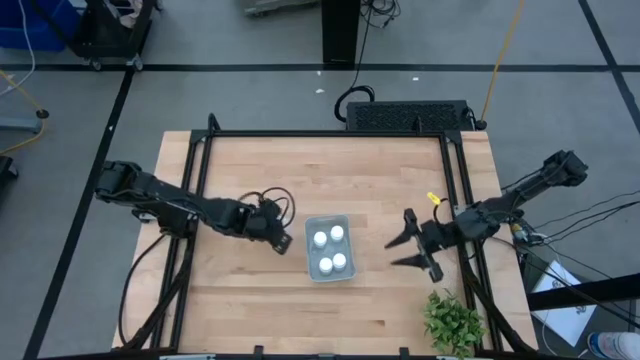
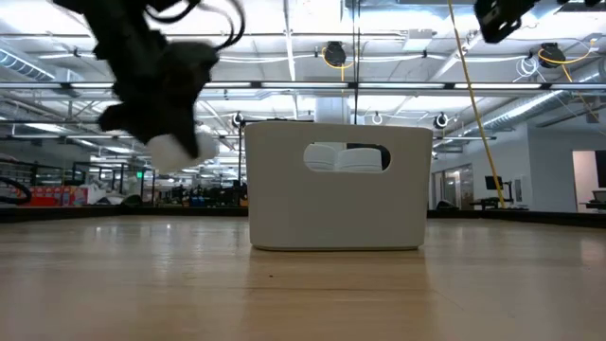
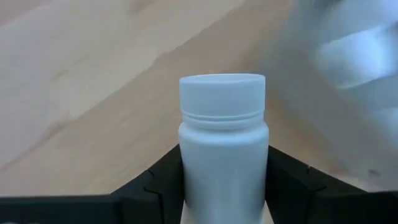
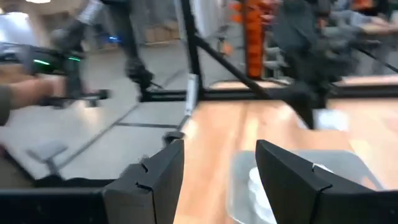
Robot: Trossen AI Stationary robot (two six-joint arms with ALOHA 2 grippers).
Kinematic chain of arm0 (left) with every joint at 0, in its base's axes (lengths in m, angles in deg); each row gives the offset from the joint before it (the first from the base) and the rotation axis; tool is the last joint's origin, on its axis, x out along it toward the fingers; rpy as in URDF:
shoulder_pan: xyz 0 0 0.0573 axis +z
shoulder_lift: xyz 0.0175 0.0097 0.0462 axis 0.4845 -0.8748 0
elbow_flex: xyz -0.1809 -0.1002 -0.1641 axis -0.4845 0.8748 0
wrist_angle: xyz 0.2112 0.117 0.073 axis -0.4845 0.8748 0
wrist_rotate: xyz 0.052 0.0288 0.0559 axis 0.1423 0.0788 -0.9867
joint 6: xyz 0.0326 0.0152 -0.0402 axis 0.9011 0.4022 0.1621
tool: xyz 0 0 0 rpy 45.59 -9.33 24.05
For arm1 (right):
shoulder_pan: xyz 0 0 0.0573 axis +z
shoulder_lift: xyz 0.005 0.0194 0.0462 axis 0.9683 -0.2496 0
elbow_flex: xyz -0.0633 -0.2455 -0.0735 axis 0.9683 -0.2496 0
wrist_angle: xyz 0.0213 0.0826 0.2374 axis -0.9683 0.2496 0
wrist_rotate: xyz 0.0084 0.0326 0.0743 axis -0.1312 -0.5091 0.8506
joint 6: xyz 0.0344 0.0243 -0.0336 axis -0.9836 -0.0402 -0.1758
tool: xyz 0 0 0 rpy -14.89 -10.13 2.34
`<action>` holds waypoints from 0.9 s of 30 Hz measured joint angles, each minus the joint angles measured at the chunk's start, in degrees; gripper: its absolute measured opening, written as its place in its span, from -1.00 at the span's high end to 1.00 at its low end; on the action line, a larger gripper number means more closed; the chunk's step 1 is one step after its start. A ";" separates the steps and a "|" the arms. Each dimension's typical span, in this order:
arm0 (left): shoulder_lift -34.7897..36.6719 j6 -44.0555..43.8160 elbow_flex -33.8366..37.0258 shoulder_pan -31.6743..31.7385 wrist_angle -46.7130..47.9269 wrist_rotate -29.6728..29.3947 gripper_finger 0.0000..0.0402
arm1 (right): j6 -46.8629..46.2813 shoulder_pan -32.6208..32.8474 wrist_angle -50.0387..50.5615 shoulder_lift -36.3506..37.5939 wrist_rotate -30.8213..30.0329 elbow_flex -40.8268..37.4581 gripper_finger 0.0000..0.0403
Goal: Pick and place pill bottles into a basket
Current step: Put the white medicine bottle into the gray bin
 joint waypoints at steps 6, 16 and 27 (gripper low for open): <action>0.00 10.64 -2.61 0.01 -11.59 0.35 0.13 | -4.70 -6.21 0.80 -2.14 0.09 0.00 0.04; 0.02 25.83 -4.65 -0.03 -23.69 6.07 0.12 | -7.15 -18.05 0.22 -14.77 11.30 5.64 0.04; 0.02 31.05 -4.65 -0.77 -25.55 8.26 0.12 | -1.03 -24.94 14.40 -27.18 21.18 23.91 0.04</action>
